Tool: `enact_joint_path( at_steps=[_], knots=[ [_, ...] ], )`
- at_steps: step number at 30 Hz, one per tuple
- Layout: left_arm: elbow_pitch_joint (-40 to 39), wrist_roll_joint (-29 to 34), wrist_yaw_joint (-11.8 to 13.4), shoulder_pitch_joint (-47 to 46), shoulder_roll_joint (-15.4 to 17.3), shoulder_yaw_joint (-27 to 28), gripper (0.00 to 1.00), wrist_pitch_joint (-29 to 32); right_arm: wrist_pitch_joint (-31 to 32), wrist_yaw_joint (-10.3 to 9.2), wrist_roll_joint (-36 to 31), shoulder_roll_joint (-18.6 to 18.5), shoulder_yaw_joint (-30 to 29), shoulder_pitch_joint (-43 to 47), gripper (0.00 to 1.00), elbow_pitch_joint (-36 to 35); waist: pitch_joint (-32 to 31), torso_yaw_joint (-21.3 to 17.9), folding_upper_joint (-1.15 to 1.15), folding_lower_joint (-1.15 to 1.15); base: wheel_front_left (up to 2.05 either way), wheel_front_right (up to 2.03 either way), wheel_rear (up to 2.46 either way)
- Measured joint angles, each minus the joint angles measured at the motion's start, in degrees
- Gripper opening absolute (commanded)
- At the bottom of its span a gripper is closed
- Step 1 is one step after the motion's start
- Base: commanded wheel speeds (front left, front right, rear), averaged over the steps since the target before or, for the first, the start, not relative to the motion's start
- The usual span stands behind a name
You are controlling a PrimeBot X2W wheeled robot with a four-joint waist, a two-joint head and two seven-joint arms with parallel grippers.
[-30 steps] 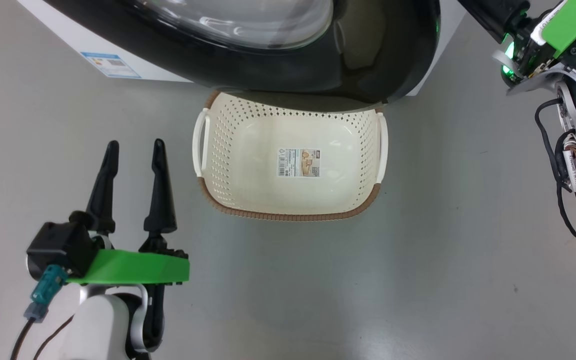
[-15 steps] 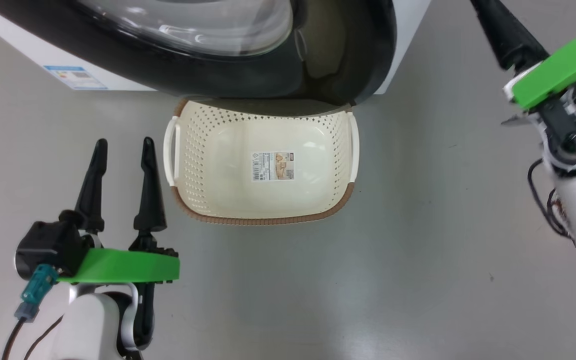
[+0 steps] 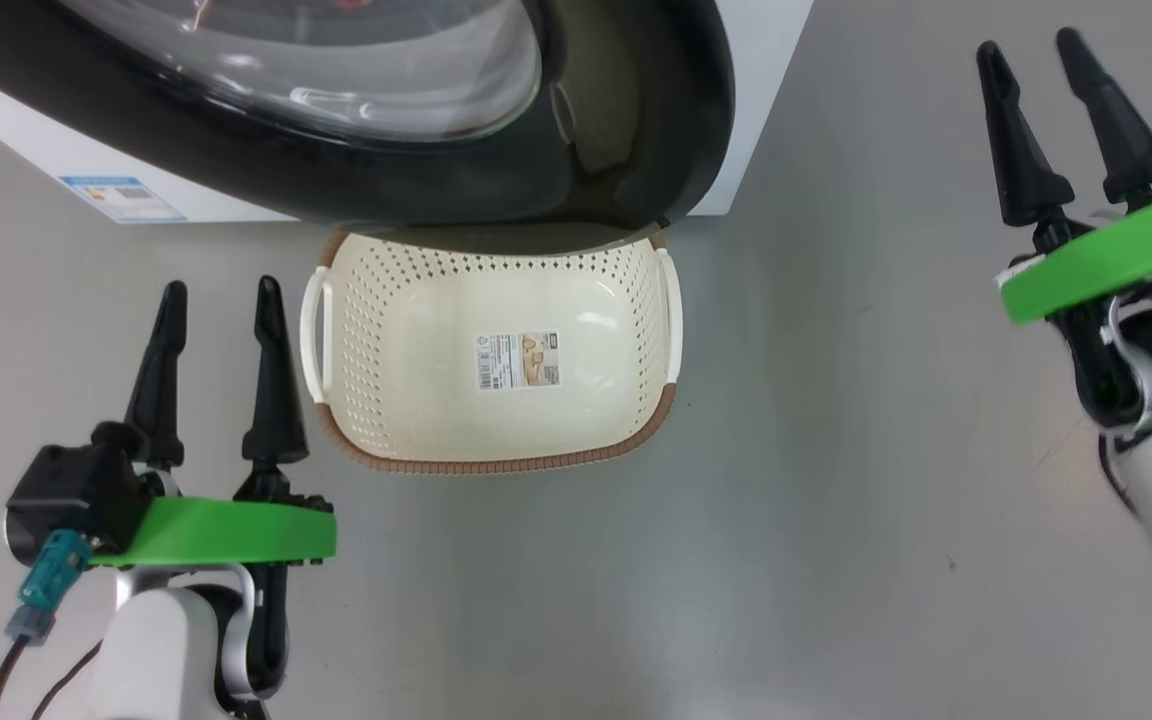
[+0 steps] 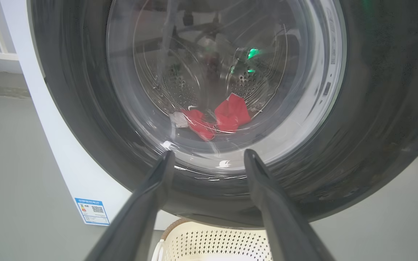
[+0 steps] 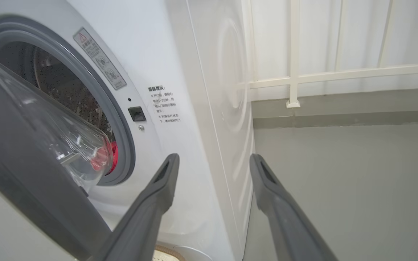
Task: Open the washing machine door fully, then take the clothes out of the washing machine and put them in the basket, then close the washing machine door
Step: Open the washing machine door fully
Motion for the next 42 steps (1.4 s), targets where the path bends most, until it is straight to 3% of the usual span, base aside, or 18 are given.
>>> enact_joint_path(
  at_steps=[12, 18, 24, 42],
  knots=[
    [-0.3, 0.1, 0.0, 0.2, 0.0, -1.1, 1.00, 0.0, -0.1, 0.07, -21.1, 9.3, -13.7, 17.8, 1.00, -18.7, -1.5, 0.0, 0.00, 0.00, 0.00, 0.00, 0.00],
    [-0.5, 0.1, -0.3, 0.3, 0.0, -1.2, 1.00, 0.0, -0.1, 0.07, -26.4, 11.8, -16.8, 22.2, 1.00, -22.4, -1.4, 0.2, 0.00, 0.00, 0.00, 0.00, 0.00],
    [-0.6, 0.5, -0.5, 0.3, 0.0, -1.2, 1.00, 0.0, -0.1, 0.07, -28.5, 13.8, -17.9, 24.4, 1.00, -25.0, -1.3, 0.2, 0.00, 0.00, 0.00, 0.00, 0.00],
    [-0.3, 0.9, -0.9, 0.5, 0.0, -1.3, 1.00, 0.0, -0.1, 0.07, -29.6, 14.2, -18.2, 27.1, 1.00, -26.7, -2.3, 0.7, 0.00, 0.00, 0.00, 0.00, 0.00]
  ],
)
